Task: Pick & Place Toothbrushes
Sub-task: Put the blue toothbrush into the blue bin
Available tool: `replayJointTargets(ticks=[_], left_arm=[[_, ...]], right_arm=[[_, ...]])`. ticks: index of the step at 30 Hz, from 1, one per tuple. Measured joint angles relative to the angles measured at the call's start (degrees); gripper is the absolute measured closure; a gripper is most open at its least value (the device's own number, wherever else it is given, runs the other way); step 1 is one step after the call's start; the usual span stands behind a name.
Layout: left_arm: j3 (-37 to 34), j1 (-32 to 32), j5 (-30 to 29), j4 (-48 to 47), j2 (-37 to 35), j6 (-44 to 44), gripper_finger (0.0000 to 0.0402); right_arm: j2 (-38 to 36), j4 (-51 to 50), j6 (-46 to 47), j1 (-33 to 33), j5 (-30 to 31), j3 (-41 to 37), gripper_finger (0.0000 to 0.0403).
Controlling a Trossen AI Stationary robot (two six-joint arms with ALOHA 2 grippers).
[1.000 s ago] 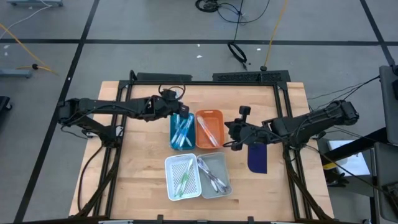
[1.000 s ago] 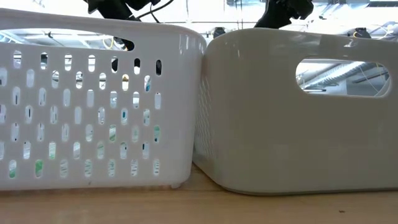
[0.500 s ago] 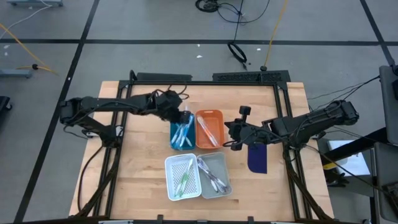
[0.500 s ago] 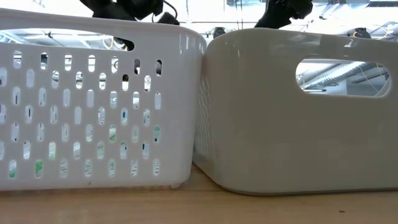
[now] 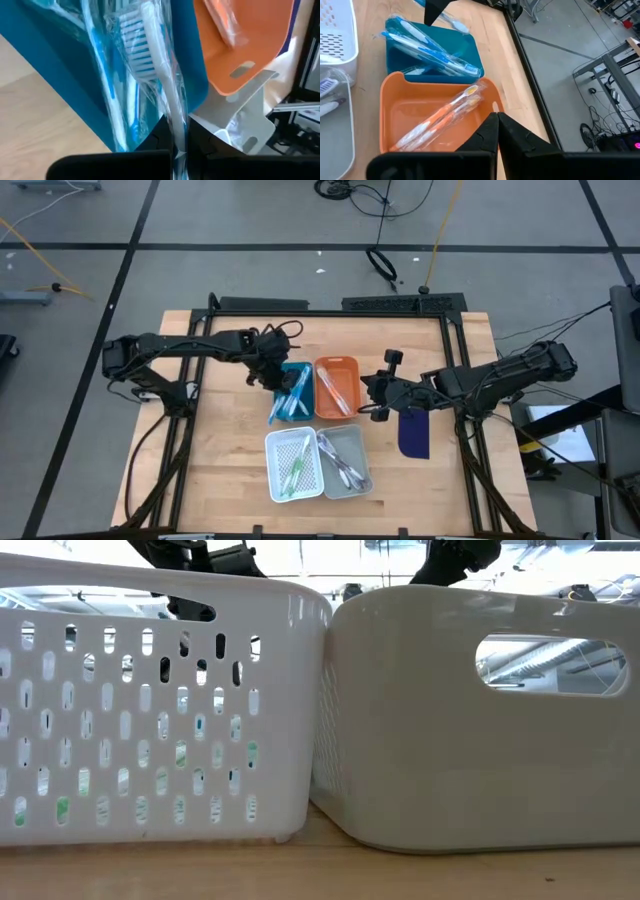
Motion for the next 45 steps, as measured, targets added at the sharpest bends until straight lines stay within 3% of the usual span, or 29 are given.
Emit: replayJointTargets(ticks=[5, 13, 21, 31, 45], left_arm=[[0.02, 1.08, 2.74, 0.06, 0.43, -0.5, 0.0395], [0.02, 3.76, 10.02, 5.78, 8.25, -0.38, 0.0395], [0.76, 5.73, 5.91, 4.34, 9.2, -0.04, 0.0395], [0.78, 6.1, 8.44, 6.5, 13.02, 1.21, 0.0395], [0.76, 6.26, 6.89, 7.46, 13.51, 4.52, 0.0367]], right_arm=[[0.0, 0.12, 0.05, -0.06, -1.54, 0.0, 0.0403], [0.0, 0.22, 0.25, -0.06, -1.51, 0.0, 0.0403], [0.0, 0.58, 0.17, -0.06, -1.51, 0.0, 0.0403], [0.0, 0.59, 0.0, -0.06, -1.48, 0.0, 0.0403], [0.0, 0.98, 0.02, -0.06, -1.48, 0.0, 0.0403]])
